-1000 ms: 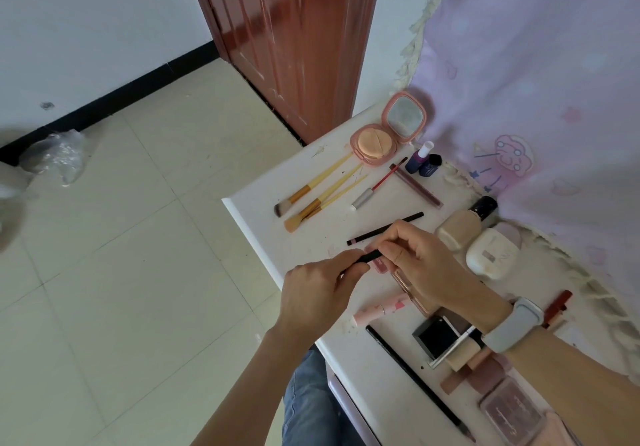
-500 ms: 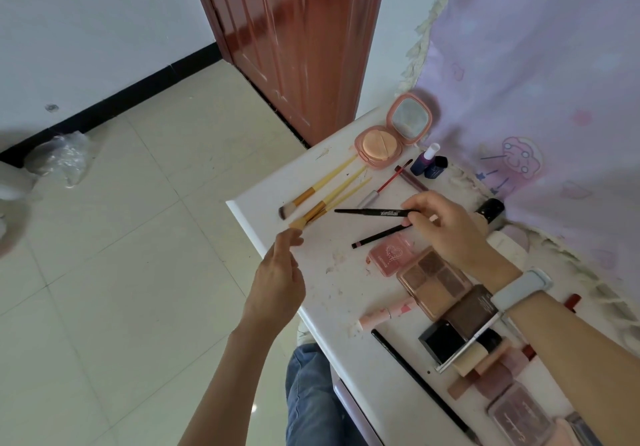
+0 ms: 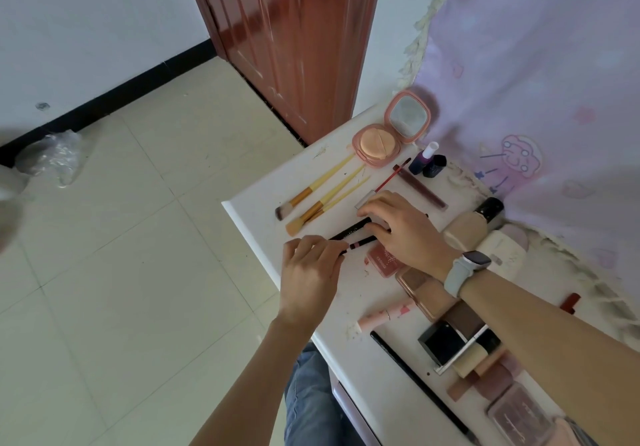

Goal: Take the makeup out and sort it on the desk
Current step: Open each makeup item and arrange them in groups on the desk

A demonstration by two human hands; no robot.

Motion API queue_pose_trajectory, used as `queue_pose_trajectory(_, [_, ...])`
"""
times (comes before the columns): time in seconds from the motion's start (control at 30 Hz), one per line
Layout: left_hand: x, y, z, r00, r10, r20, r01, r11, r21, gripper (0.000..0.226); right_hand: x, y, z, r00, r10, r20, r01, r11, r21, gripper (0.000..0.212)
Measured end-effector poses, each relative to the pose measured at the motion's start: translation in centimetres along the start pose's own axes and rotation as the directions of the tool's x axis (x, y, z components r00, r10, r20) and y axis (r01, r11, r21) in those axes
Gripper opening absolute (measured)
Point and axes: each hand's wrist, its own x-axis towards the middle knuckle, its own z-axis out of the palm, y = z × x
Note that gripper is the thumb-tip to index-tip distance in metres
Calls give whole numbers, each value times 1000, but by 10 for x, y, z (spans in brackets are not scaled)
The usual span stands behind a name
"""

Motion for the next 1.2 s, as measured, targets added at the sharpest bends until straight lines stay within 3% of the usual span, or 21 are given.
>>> queue_pose_trajectory(0.1, [2,0,10,998,10,-58,-6,997,71,16,-7,2,-6,999,-41,-17,39,997,-73,14])
queue_pose_trajectory(0.33, [5,4,22,995,-43,-89,49,997,66,11,-11,26,-26,988,16,154,33,951,-308,19])
queue_pose_trajectory(0.53, [8,-1,24,983,-165,-78,174,976,129,17,-5,32,-24,970,81,228,0,943,-334,18])
queue_pose_trajectory(0.8, [11,1,21,981,-172,-84,183,974,135,29,-9,31,-33,977,43,208,47,911,-409,11])
queue_pose_trajectory(0.9, [6,9,12,972,-160,-171,172,984,54,28,-17,21,-43,995,27,98,9,936,-351,9])
queue_pose_trajectory(1.0, [0,27,1,976,-89,-200,93,996,12,25,-31,2,-38,984,18,179,23,975,-222,10])
queue_pose_trajectory(1.1, [-8,40,-7,1000,13,-17,-13,1000,-10,19,-49,-17,-27,955,51,294,-73,995,64,16])
queue_pose_trajectory(1.2, [-13,38,-14,988,47,148,-38,997,-65,2,-63,-19,-26,953,78,294,-122,983,135,12])
